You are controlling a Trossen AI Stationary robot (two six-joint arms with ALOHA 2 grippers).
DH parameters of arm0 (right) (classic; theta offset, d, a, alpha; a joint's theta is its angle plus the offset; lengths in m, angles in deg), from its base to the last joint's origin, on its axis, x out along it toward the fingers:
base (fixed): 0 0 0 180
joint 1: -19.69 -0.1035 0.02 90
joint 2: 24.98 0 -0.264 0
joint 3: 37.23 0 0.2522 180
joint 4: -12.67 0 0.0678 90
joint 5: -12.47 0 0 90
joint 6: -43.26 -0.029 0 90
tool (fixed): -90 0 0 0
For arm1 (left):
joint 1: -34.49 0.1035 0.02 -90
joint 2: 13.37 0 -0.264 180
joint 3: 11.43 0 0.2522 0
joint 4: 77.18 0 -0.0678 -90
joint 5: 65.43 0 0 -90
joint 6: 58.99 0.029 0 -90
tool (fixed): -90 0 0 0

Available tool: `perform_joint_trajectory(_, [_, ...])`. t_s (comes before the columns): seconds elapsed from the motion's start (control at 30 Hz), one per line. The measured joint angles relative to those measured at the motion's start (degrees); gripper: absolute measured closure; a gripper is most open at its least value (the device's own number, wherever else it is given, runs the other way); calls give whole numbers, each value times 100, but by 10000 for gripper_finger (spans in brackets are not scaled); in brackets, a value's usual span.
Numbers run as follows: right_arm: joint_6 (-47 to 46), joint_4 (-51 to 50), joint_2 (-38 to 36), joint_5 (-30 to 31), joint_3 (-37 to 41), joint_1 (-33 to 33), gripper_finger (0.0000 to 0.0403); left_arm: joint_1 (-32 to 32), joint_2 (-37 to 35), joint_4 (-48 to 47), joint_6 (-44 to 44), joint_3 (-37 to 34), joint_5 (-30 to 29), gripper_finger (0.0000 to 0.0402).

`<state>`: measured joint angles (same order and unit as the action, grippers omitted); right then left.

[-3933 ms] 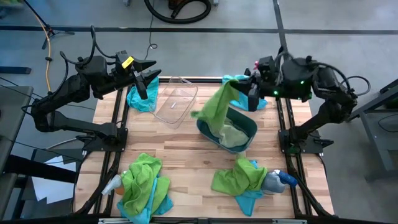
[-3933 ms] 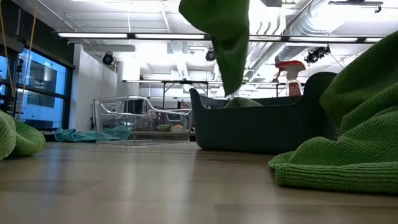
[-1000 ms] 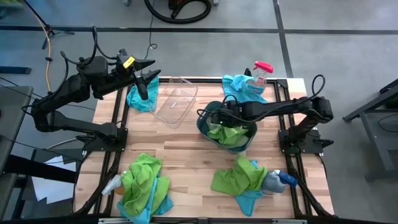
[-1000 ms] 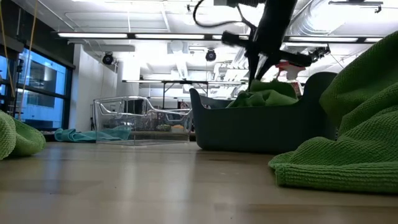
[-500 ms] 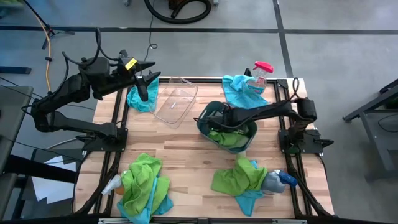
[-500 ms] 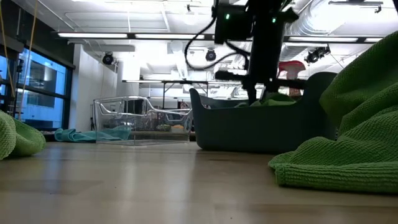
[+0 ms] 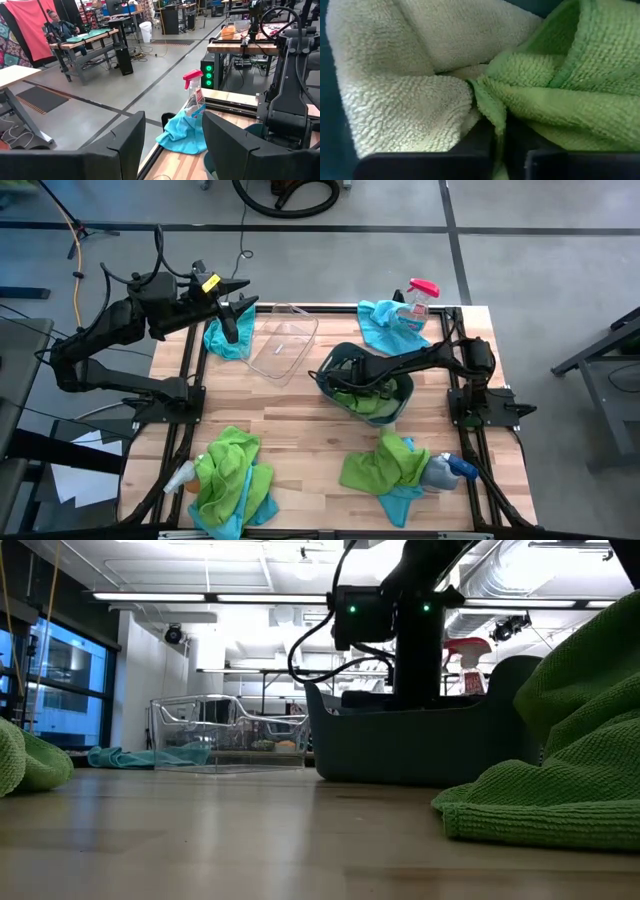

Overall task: Sort microfiber towel by color & place in baskets
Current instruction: Put the green microfiber towel into the blue bin

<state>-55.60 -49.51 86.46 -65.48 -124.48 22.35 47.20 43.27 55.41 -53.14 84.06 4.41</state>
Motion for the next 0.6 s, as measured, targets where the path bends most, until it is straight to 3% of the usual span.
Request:
perform_joint_trajectory(0.33, [140, -92, 11, -123, 7, -11, 225, 2, 0, 0, -1, 0, 0, 216])
perform_joint_trajectory(0.6, [192, -281, 36, -191, -168, -14, 199, 1, 0, 0, -2, 0, 0, 216])
